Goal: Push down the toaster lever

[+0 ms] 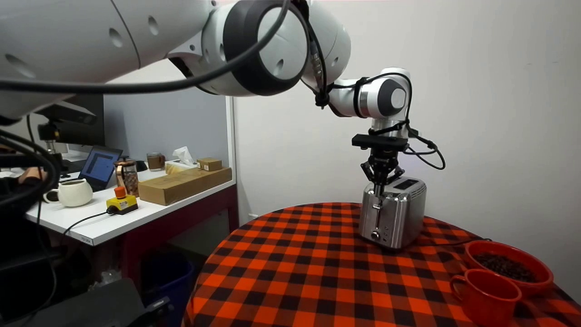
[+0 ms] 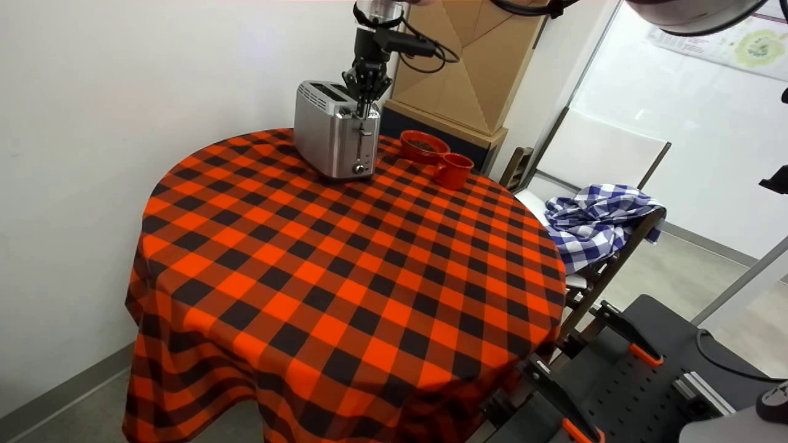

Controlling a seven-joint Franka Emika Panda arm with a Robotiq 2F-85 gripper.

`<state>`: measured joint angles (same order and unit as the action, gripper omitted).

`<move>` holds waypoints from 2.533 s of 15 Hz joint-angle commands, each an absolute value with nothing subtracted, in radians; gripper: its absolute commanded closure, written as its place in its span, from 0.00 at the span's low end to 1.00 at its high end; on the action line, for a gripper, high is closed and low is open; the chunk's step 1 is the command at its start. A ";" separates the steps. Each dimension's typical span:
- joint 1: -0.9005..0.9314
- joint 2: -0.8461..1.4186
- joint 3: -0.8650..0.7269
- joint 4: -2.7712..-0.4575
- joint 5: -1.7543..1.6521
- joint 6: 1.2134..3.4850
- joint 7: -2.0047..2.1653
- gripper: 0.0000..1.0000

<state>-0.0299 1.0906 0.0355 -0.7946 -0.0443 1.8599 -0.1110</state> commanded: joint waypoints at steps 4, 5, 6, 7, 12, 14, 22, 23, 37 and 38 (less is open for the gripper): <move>-0.038 1.173 0.020 -0.741 -0.050 1.870 -0.078 1.00; -0.039 1.183 0.015 -0.743 -0.055 1.878 -0.083 1.00; -0.039 1.193 0.011 -0.744 -0.060 1.891 -0.086 1.00; -0.037 1.204 0.006 -0.745 -0.066 1.906 -0.090 1.00; -0.015 1.233 -0.009 -0.756 -0.104 1.956 -0.103 1.00; -0.007 1.240 -0.012 -0.769 -0.127 1.994 -0.113 1.00; -0.001 1.254 0.003 -0.837 -0.198 2.117 -0.168 1.00; -0.001 1.250 0.005 -0.840 -0.199 2.122 -0.173 1.00; -0.065 0.888 0.094 -1.174 -0.077 2.145 -0.184 0.00; -0.064 0.855 0.097 -1.211 -0.067 2.142 -0.186 0.00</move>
